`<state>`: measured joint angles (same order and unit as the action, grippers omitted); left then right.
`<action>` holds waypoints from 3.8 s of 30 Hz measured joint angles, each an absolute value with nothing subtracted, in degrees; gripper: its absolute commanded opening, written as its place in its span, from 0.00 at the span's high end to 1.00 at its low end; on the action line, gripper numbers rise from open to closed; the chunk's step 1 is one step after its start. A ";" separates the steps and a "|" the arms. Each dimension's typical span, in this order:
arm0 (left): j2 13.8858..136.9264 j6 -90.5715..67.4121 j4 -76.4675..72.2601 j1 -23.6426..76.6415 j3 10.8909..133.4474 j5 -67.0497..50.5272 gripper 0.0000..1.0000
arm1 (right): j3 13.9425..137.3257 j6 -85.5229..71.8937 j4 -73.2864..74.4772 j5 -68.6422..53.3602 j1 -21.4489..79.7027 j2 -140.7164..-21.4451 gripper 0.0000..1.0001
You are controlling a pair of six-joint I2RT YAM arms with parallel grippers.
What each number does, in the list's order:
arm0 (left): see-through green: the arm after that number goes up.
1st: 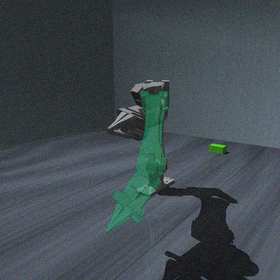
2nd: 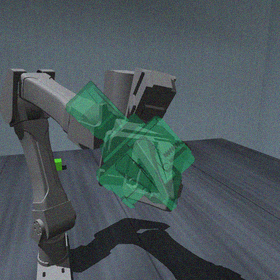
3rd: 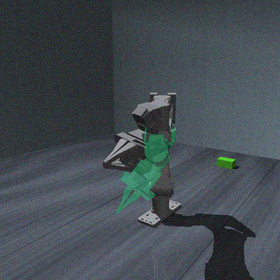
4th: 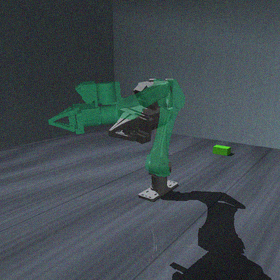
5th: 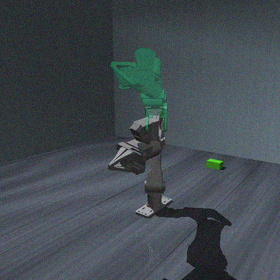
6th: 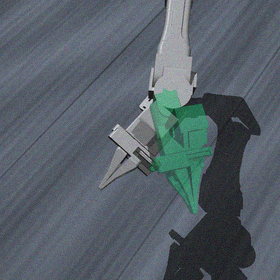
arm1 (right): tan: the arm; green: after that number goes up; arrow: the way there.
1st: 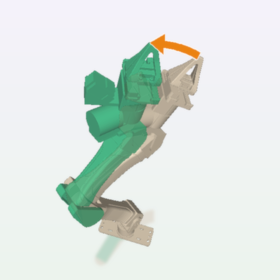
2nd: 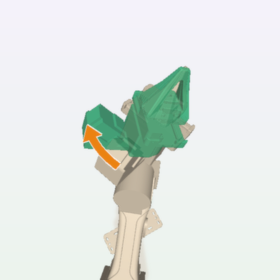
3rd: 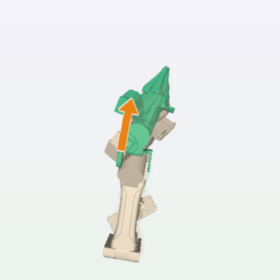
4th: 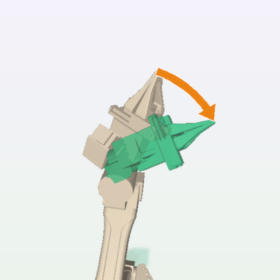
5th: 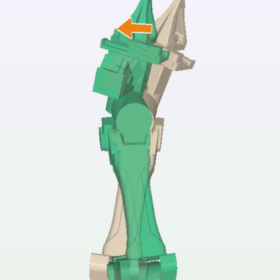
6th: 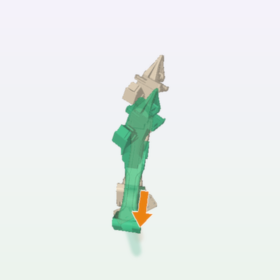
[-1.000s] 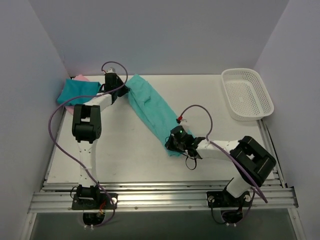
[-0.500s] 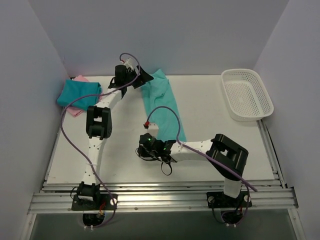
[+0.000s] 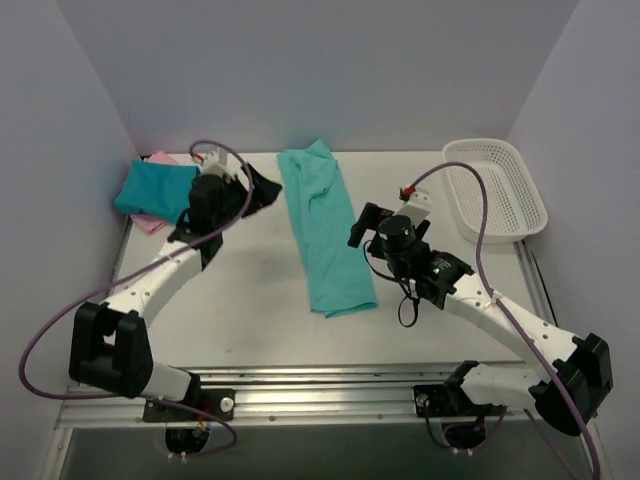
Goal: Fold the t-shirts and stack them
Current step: Fold the tshirt
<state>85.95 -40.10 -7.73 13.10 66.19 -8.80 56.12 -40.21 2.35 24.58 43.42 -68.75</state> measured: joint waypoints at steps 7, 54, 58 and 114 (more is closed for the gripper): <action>80.14 -49.54 -10.24 34.15 37.43 5.13 0.06 | 43.46 -37.56 4.12 17.56 33.43 -66.54 0.00; 88.42 -81.84 -17.63 70.52 30.83 41.60 0.03 | 31.38 -37.21 -17.93 -6.20 27.29 -82.30 0.46; 91.90 -81.23 -24.21 67.57 31.59 40.45 0.00 | 30.63 -37.26 -17.04 -6.48 27.29 -80.82 0.51; 74.70 -70.52 -20.29 62.54 22.17 30.00 0.98 | 22.98 -40.80 -19.00 -11.92 28.49 -71.70 0.00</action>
